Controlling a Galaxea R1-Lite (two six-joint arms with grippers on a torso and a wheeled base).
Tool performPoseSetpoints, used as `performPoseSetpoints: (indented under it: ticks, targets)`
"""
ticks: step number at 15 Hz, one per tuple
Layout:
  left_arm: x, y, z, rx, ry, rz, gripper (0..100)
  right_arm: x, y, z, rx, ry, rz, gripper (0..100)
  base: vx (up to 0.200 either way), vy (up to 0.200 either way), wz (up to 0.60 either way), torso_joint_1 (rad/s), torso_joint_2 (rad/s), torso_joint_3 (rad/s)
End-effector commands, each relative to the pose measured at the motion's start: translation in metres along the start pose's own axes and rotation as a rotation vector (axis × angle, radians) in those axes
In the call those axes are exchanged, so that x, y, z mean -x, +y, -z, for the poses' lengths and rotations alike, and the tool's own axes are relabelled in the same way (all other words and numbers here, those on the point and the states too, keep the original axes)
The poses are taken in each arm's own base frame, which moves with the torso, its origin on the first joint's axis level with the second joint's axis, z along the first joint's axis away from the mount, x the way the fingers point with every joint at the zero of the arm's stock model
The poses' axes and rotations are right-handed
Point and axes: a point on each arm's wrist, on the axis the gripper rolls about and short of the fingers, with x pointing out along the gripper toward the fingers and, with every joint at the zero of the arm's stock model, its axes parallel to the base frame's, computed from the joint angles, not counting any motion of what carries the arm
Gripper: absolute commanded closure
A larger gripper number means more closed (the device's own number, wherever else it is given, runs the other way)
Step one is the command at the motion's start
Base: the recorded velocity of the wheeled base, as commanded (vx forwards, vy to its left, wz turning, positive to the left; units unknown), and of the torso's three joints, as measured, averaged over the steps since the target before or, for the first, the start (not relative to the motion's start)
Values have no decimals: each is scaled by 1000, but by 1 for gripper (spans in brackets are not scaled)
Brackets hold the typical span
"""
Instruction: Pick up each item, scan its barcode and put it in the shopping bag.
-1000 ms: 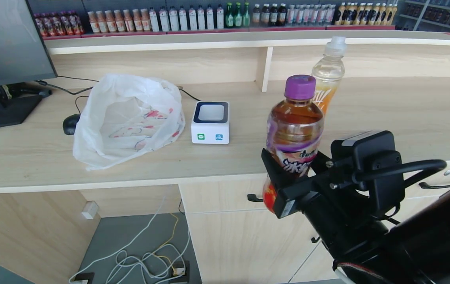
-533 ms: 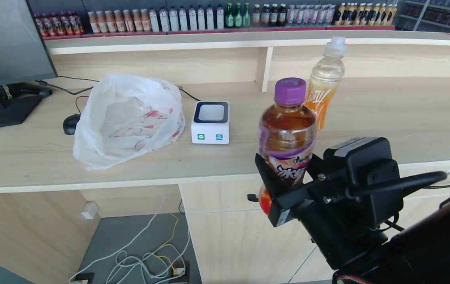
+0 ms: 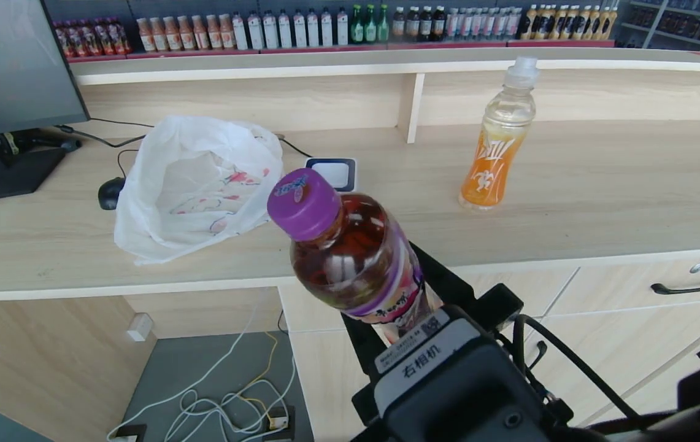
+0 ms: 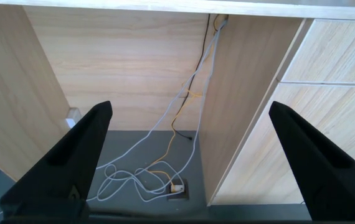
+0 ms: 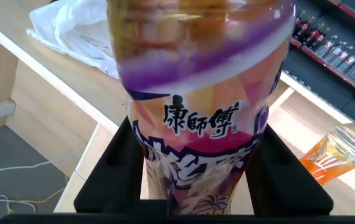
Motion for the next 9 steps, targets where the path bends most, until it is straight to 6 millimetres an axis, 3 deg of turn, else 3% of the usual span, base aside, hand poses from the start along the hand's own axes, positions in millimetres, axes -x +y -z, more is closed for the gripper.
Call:
performPoseSetpoints:
  ticks: [1,9]
  targets:
    - [0,0,0,0,-1,0,0,1,8,-1,52,-8,-23,100,0,0,0,0,0,0]
    - [0,0,0,0,1,0,0,1,18,2,370,-137,-122,100,0,0,0,0,0,0]
